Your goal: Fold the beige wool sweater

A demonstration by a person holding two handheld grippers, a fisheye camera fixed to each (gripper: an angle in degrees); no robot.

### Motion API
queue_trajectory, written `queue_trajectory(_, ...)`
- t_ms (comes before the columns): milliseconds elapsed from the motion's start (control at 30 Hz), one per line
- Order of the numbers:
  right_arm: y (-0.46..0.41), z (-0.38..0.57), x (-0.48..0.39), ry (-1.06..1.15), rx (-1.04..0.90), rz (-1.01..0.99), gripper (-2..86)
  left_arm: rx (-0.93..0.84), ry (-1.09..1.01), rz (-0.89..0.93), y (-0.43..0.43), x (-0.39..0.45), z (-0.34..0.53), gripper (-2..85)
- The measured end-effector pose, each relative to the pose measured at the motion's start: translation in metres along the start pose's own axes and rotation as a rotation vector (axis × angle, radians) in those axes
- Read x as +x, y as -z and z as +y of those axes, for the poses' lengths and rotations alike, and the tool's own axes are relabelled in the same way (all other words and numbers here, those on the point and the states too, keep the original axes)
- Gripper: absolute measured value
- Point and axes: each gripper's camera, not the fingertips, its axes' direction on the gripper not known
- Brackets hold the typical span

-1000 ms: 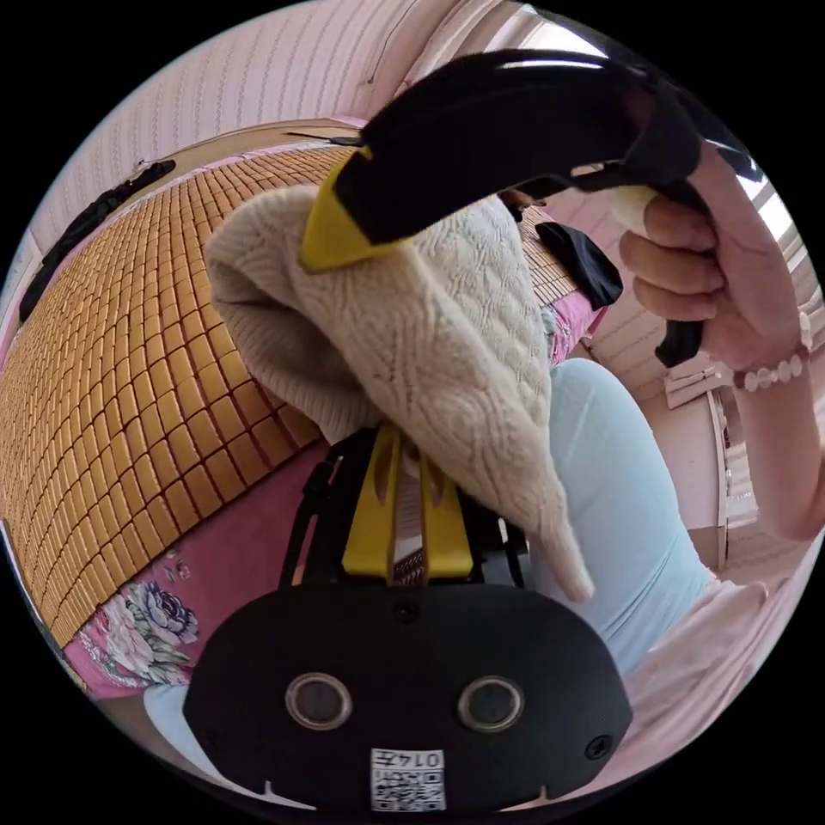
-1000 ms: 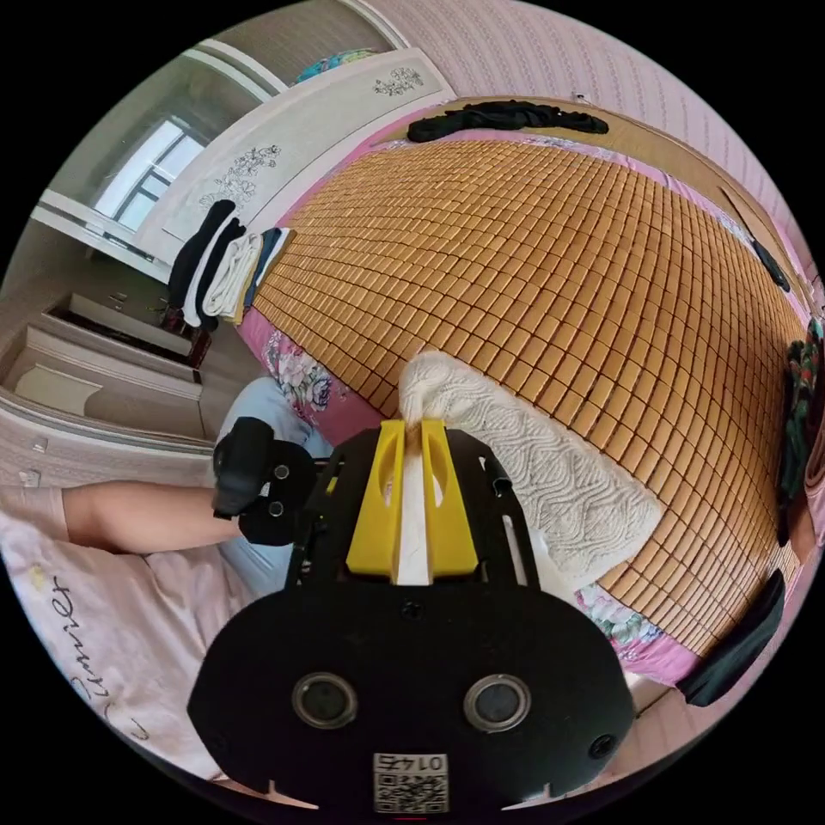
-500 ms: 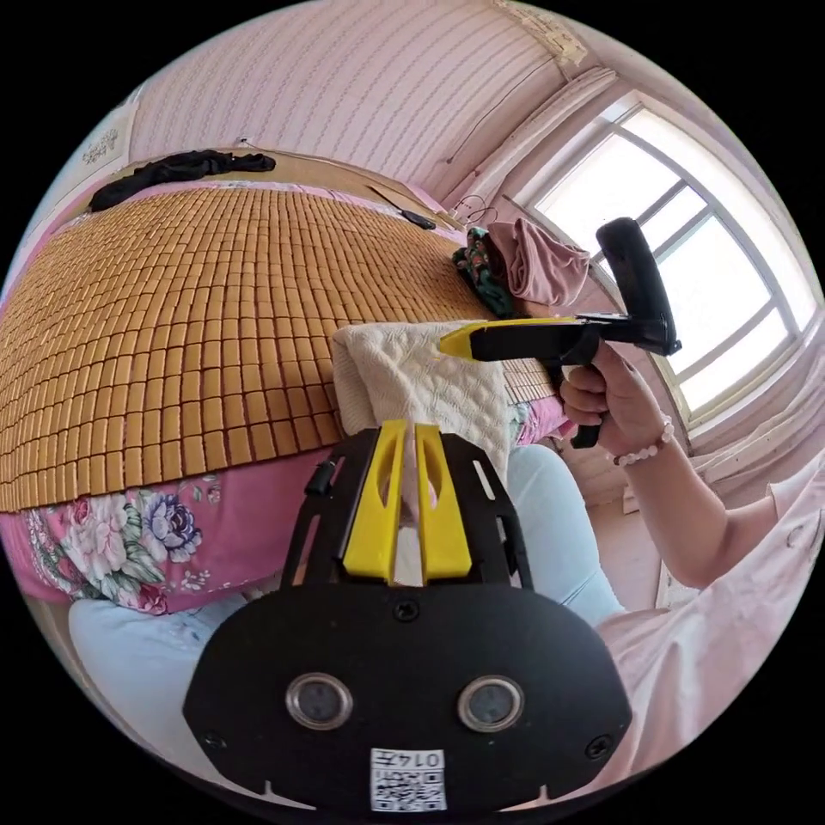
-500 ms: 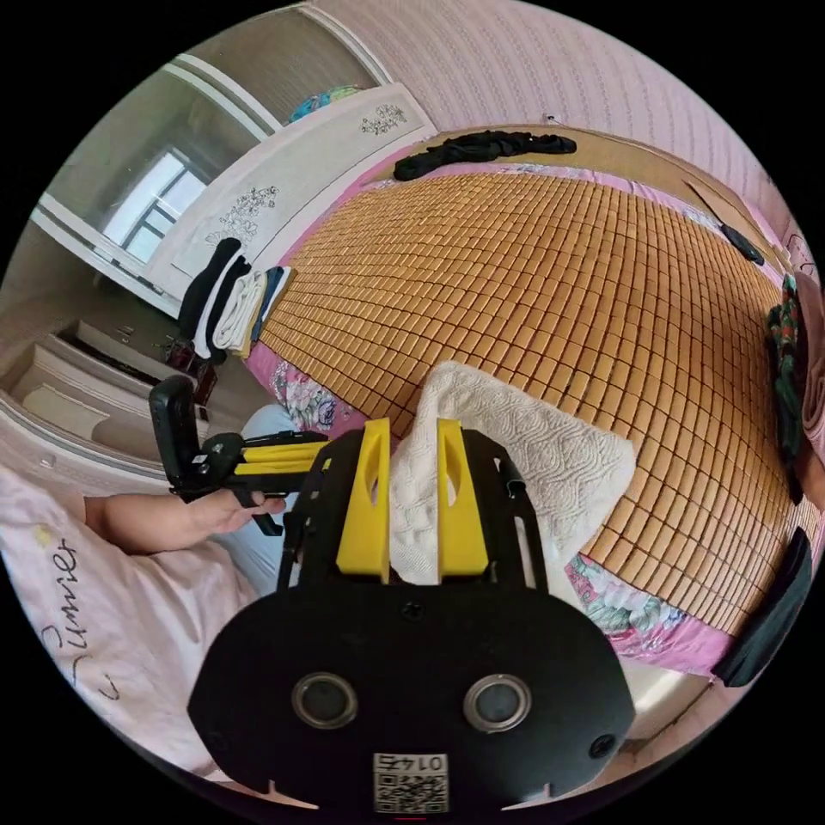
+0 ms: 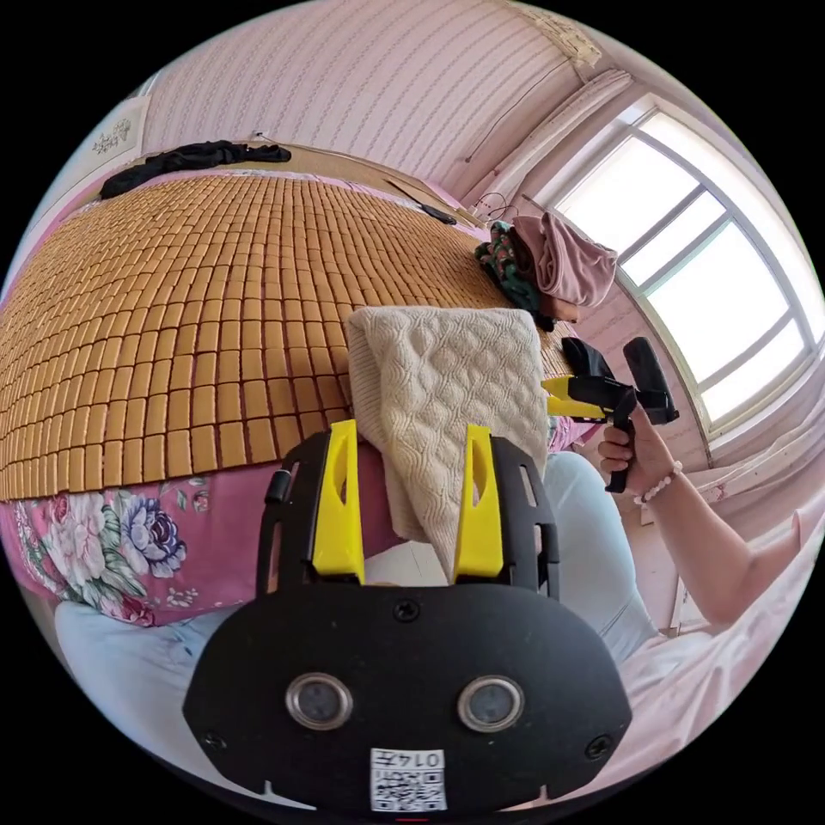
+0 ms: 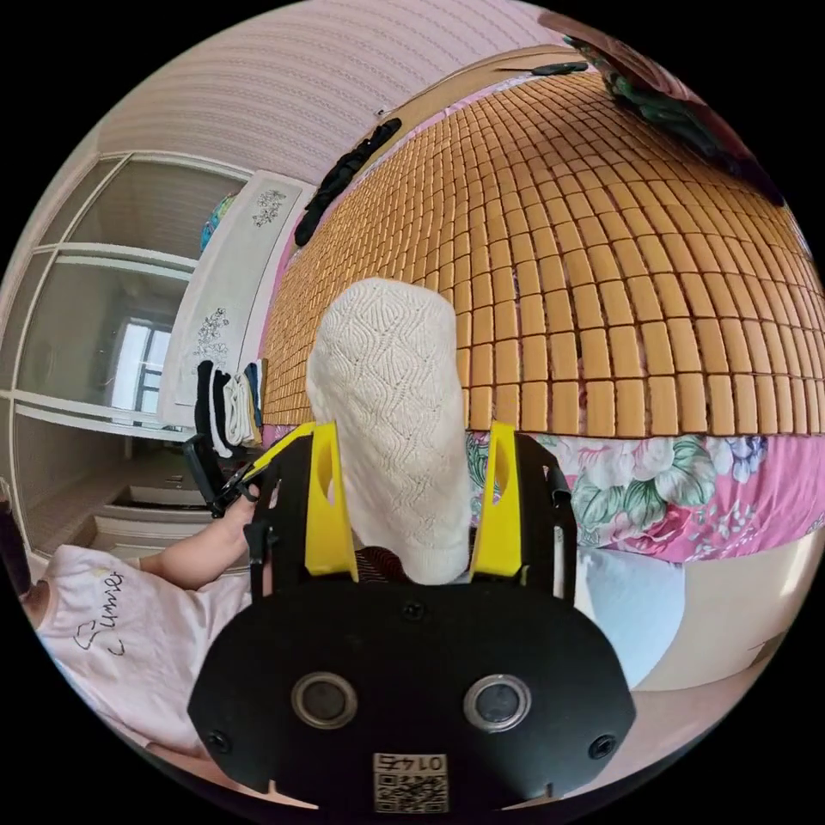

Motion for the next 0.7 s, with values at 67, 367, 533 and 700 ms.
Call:
queue_trajectory(67,-0.017,-0.001,0.011,-0.032,-0.037,-0.069,19.2,-0.088,0.009,0.055,-0.011,-0.011,0.002,16.4)
queue_trajectory(367,-0.033,0.013,0.023,0.058,-0.119,-0.298,11.3,-0.139,0.064,0.229,-0.002,-0.045,0.022,8.1)
queue_trajectory(533,-0.03,0.019,-0.071,0.376,-0.186,-0.159,9.7,0.005,0.126,0.289,0.041,-0.062,0.06,7.3)
queue_trajectory(700,-0.052,0.027,-0.195,0.723,-0.27,-0.045,9.5,0.276,0.184,0.344,0.119,-0.085,0.099,7.1)
